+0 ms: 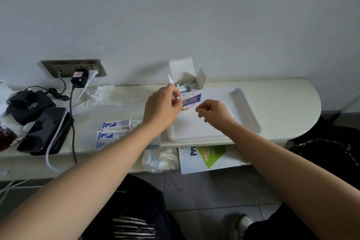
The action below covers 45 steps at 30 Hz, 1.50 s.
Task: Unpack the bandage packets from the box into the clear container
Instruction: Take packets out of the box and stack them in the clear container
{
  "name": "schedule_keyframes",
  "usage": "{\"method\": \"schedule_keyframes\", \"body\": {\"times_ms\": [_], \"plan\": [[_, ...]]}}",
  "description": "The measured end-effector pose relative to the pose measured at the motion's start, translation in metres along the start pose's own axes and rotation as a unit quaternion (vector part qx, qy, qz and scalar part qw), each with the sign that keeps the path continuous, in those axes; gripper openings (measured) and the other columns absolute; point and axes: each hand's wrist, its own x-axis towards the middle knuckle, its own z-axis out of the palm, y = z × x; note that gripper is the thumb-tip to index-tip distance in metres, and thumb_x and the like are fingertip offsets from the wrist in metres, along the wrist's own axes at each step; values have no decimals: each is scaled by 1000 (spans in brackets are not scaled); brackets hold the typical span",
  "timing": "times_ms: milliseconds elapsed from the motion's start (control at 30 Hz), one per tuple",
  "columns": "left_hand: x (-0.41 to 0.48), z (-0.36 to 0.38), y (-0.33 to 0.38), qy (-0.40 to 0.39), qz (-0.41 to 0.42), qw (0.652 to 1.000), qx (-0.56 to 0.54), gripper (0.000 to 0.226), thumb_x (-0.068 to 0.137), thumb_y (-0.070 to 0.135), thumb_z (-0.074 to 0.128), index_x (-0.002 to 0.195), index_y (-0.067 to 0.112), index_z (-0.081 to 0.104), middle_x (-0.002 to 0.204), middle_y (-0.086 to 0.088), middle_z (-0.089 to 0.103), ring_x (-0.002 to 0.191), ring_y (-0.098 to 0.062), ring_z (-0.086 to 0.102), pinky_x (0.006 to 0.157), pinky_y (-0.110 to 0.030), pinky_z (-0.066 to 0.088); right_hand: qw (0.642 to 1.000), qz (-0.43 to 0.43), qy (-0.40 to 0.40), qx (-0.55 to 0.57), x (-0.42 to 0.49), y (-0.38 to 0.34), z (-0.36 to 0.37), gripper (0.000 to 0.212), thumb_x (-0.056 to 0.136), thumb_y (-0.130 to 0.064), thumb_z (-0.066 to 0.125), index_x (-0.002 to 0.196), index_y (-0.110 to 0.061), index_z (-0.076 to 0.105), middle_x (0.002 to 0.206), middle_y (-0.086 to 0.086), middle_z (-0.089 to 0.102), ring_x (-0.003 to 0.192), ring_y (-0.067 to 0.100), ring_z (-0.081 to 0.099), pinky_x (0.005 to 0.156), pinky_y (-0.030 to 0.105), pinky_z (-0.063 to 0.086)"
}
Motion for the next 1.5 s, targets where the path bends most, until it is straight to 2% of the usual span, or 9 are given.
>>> {"method": "schedule_keyframes", "body": {"times_ms": [133,300,400,567,700,867,1100,1300,1500], "plan": [[-1,33,21,-89,34,995,-38,5,85,20,59,89,20,63,69,10,57,65,-14,54,65,-26,43,992,72,42,-97,9,46,-34,14,85,-17,60,98,-19,65,98,4,66,83,21,61,69,26,45],[3,67,35,-169,43,985,-9,18,87,17,55,105,16,59,83,3,62,81,-19,59,74,-30,44,968,83,53,-230,12,73,-54,56,81,-35,71,127,-10,50,126,12,48,117,30,48,97,37,41],[6,76,34,-116,30,993,16,29,87,15,52,116,17,52,92,1,64,84,-23,62,73,-32,41,965,80,26,-250,17,78,-56,48,77,-34,75,115,-10,57,118,11,52,108,29,53,89,32,42],[7,73,37,-32,-16,998,57,48,89,16,47,136,19,36,94,-4,66,81,-33,61,61,-31,33,972,44,4,-230,20,73,-54,5,79,-16,68,83,-14,68,89,5,69,84,23,62,65,25,40],[4,67,30,-50,-42,995,79,43,91,19,48,133,20,38,106,-6,68,90,-35,59,63,-31,35,972,30,-7,-234,17,71,-51,10,81,-13,58,84,-14,68,85,3,67,81,22,61,62,26,43],[10,62,27,-42,-36,997,50,18,94,18,49,111,16,47,96,-7,68,75,-29,56,61,-31,37,985,-140,31,-96,13,39,-52,10,89,-16,59,92,-14,69,93,1,69,77,13,61,68,23,49],[6,58,35,-44,-6,998,53,6,94,17,49,100,14,49,90,-6,67,72,-27,53,61,-32,37,918,-355,173,-37,7,-34,-49,13,86,-13,57,89,-14,70,84,-2,63,69,9,54,62,24,46],[8,45,43,-17,57,991,122,16,96,22,47,109,13,50,89,-13,64,74,-36,57,57,-32,29,965,-147,43,-214,27,-17,-51,31,83,-20,63,112,-10,64,105,8,63,93,25,60,78,31,45],[9,41,45,-43,72,985,151,10,97,25,45,101,16,49,89,-11,62,67,-26,41,57,-33,29,985,-87,28,-148,28,-2,-48,35,77,-38,72,101,-14,65,96,1,59,86,16,56,69,25,40]]}}
